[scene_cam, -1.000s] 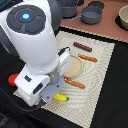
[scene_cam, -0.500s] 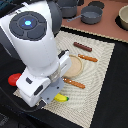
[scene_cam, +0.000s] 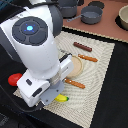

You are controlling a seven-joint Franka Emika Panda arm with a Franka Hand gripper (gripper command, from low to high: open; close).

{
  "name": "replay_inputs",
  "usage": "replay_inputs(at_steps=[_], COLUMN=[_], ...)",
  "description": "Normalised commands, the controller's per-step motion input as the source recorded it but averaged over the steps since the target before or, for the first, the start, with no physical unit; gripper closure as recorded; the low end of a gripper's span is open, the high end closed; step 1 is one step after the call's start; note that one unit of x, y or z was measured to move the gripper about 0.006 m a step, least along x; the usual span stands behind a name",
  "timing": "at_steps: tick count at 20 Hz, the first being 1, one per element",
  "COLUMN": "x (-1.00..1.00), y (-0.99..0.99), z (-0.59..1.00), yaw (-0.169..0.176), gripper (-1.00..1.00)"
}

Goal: Interact with the objects in diverse but meaningful ways.

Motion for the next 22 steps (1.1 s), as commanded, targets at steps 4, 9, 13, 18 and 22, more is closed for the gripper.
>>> replay_inputs(at_steps=[4, 9, 13, 18, 22], x=[0.36, 0.3, 0.22, 0.07, -0.09], y=[-0.06, -0.08, -0.1, -0.18, 0.0], z=[-0.02, -0.01, -0.02, 0.4, 1.0], yaw=[-0.023, -0.009, -0.001, -0.02, -0.022], gripper=[1.0, 1.0, 1.0, 1.0, 1.0])
